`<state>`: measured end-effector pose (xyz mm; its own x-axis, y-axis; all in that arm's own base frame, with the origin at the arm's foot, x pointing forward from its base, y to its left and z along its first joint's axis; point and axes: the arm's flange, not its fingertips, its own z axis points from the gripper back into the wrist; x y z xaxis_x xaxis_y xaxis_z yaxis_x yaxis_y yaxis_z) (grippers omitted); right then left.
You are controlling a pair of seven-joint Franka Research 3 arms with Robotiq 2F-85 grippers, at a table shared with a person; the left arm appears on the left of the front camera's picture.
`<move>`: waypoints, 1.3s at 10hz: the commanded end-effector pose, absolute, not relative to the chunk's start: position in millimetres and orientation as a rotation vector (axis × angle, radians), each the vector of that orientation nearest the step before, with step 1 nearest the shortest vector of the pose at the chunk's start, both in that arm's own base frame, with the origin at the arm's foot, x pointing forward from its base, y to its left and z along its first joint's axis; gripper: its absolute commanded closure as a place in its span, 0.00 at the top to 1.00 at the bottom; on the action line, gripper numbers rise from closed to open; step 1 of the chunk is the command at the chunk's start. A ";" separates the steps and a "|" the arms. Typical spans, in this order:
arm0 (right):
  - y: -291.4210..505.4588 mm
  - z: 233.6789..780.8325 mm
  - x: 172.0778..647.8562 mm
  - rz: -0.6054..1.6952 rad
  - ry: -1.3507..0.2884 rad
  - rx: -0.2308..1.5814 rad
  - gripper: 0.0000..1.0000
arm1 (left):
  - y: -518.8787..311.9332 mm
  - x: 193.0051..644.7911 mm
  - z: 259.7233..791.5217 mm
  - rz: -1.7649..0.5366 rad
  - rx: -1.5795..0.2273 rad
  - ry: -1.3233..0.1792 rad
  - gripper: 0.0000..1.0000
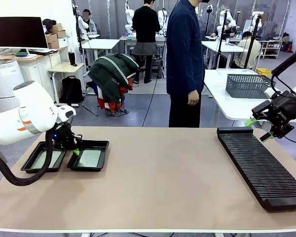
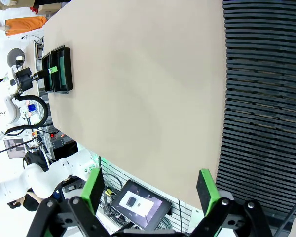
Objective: Inspect and transfer BCBs to ESD trays.
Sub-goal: Pick up the ESD tray and place it on the left side of the table.
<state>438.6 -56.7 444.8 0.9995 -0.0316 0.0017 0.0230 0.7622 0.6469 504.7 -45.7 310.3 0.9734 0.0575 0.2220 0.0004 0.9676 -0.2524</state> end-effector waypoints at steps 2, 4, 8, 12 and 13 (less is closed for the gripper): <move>-54.7 443.5 436.4 -0.054 -0.028 0.698 1.00 | -44.5 505.6 309.8 0.030 -0.266 -0.234 0.03; -54.7 443.5 436.4 -0.054 -0.028 0.698 1.00 | -44.5 505.6 309.8 0.030 -0.266 -0.234 0.03; -54.7 443.5 436.4 -0.054 -0.028 0.698 1.00 | -49.6 502.1 316.5 0.055 -0.179 -0.240 0.22; -54.7 443.5 436.4 -0.054 -0.028 0.698 1.00 | -58.0 494.1 341.3 0.027 -0.124 -0.254 0.60; -54.7 443.5 436.4 -0.054 -0.028 0.698 1.00 | -63.5 490.9 356.4 -0.002 -0.124 -0.264 0.72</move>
